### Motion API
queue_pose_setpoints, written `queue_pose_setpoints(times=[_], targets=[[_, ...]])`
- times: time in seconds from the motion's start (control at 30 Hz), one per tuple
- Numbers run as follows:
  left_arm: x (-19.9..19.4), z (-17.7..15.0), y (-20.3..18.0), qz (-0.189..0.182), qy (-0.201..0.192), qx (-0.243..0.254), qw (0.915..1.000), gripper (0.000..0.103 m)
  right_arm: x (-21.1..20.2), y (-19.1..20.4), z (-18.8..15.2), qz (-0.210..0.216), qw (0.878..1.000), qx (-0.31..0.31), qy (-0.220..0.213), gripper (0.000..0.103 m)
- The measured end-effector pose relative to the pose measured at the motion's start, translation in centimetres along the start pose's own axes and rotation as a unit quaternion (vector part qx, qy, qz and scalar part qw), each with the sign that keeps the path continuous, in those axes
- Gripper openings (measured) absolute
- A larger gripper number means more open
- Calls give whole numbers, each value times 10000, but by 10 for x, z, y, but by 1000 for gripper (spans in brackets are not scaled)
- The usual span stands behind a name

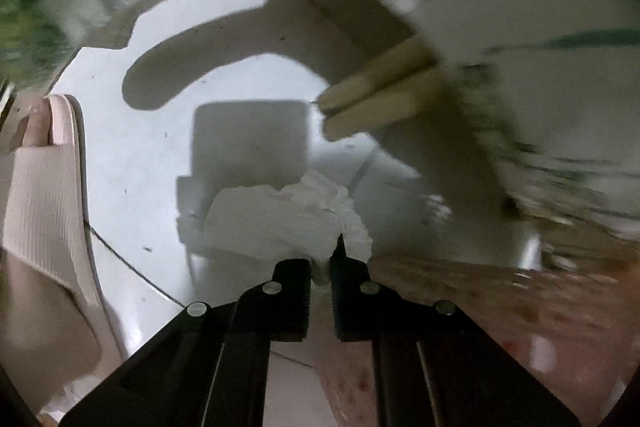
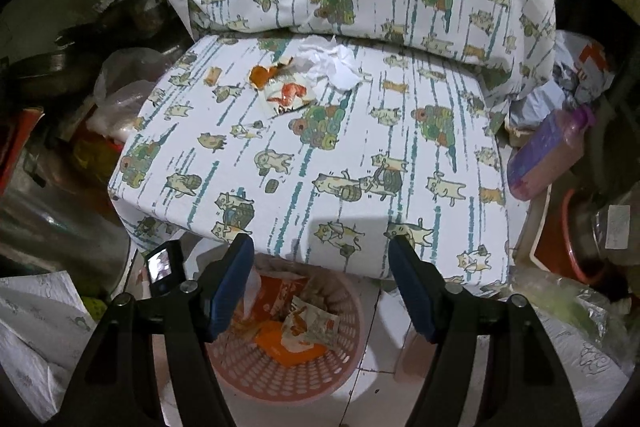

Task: Collect trash
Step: 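Lower the left tool to the floor and grasp the white tissue, then carry the tissue over the pink basket and open the left tool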

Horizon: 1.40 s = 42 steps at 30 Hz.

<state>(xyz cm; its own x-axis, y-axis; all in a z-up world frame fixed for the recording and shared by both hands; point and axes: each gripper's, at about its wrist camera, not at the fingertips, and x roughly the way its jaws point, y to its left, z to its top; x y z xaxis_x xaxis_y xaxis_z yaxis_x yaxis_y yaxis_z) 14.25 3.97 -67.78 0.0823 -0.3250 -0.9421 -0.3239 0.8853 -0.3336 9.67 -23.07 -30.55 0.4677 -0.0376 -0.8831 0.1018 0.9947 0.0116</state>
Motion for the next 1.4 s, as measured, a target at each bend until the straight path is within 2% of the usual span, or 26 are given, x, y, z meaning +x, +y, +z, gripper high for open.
queue_pose_setpoints(times=[0.07,0.17,0.3,0.33,0.47,0.53,0.63,0.73,0.77,0.8,0.83,0.93,0.97,1.1,1.23,1.33,1.37,1.4], targets=[[-19,-1,5,166,-251,-95,9995,9,-6,0,-1,11,9999,37,-94,68],[-51,-4,7,-93,-494,-233,9985,9,-14,2,-4,68,9998,29,-191,68],[-100,-16,-12,-357,-928,-200,9948,9,-21,4,-8,158,9996,-17,-237,68],[-116,-17,-7,-454,-964,-174,9942,9,-22,4,-9,165,9996,-11,-239,68],[-177,-33,-38,-535,-1428,271,9879,9,-29,3,-8,278,9991,41,-305,68],[-215,-49,-66,-591,-1784,666,9799,9,-36,3,-8,249,9987,42,-433,68],[-259,-68,-102,-446,-2038,1024,9726,9,-44,-2,-9,165,9984,44,-543,68],[-292,-78,-134,-360,-1811,1496,9714,9,-51,-11,-11,409,9977,190,-501,68],[-296,-80,-146,-197,-1624,1697,9718,9,-53,-13,-12,548,9971,216,-473,68],[-294,-84,-161,48,-1253,2089,9699,9,-54,-15,-13,628,9967,227,-464,68],[-287,-89,-167,63,-1050,2341,9665,9,-55,-18,-13,682,9964,236,-455,68],[-278,-97,-177,185,-672,2490,9660,9,-57,-24,-15,671,9963,283,-447,68],[-273,-97,-178,112,-538,2520,9662,9,-57,-28,-15,666,9963,323,-447,68],[-248,-98,-175,284,-421,2681,9620,9,-57,-43,-14,677,9953,545,-416,68],[-224,-104,-175,44,-117,2674,9635,9,-53,-54,-13,605,9949,708,-382,68],[-223,-108,-179,49,-255,2779,9603,10,-49,-57,-11,583,9949,744,-340,68],[-222,-108,-181,53,-298,2820,9589,11,-48,-57,-11,565,9952,735,-326,68],[-222,-109,-183,77,-334,2858,9577,20,-46,-56,-10,546,9954,723,-311,68]])
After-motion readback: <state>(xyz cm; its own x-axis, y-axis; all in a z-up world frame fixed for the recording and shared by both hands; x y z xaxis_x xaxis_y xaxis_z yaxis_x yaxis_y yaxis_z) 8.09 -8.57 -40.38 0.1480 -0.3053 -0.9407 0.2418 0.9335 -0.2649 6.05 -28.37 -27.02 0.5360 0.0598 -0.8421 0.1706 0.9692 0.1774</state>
